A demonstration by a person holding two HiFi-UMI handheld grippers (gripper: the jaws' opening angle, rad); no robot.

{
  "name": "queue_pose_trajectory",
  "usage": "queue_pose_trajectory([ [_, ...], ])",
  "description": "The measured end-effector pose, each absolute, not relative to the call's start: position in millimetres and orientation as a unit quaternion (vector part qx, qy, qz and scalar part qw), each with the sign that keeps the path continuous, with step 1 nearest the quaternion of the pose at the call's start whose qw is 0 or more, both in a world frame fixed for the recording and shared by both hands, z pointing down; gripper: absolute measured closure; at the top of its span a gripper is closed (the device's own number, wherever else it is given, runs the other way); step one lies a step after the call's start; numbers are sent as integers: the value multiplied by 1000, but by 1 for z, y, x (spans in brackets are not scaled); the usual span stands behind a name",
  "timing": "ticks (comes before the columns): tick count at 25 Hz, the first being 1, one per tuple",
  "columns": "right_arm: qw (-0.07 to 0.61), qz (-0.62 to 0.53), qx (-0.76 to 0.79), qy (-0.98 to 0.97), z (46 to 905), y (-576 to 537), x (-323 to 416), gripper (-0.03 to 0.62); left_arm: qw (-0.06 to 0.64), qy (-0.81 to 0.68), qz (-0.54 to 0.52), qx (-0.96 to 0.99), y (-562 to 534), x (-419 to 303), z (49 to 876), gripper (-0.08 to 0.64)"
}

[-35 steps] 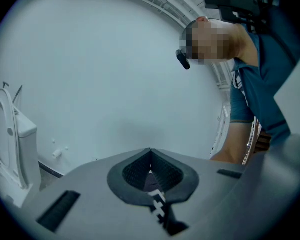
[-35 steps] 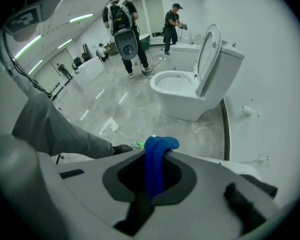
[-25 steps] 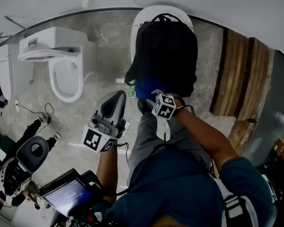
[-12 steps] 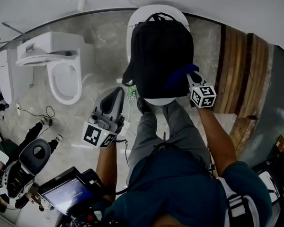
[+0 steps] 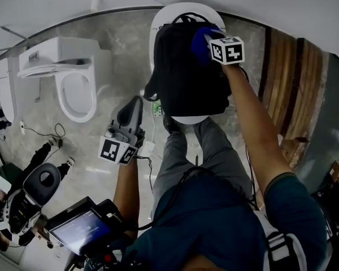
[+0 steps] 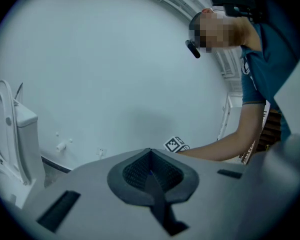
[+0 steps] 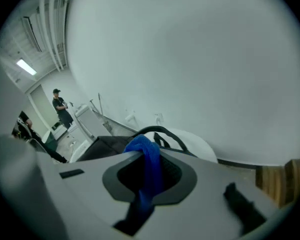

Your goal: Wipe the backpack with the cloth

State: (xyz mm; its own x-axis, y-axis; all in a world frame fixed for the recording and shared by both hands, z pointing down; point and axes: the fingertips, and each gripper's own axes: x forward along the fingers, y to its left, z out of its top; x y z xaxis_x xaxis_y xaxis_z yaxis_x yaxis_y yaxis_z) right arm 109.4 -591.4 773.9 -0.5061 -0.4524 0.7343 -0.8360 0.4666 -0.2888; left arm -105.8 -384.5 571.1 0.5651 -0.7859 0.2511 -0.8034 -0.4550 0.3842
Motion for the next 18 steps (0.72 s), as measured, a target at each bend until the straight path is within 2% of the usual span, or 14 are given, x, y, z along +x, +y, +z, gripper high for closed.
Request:
queue_pose_trajectory([
  [3,278,351,321,-834,773,-587,45,572,245,-472,27,847,-388,-105,591,557],
  [7,288,278,284,-871,769,-556,-8,572,261,-473,35,841,-392,-104,610,557],
  [10,237,255,289,-892,741,-533,-14,572,264,-471,36,841,-390,-106,609,557],
  [14,172,279,304,-894,718,-495,-4,572,264,-463,37,845,-384,-106,602,557],
  [18,156,300,313,-888,714,-454,8,572,259,-452,41,852,-378,-104,592,557],
])
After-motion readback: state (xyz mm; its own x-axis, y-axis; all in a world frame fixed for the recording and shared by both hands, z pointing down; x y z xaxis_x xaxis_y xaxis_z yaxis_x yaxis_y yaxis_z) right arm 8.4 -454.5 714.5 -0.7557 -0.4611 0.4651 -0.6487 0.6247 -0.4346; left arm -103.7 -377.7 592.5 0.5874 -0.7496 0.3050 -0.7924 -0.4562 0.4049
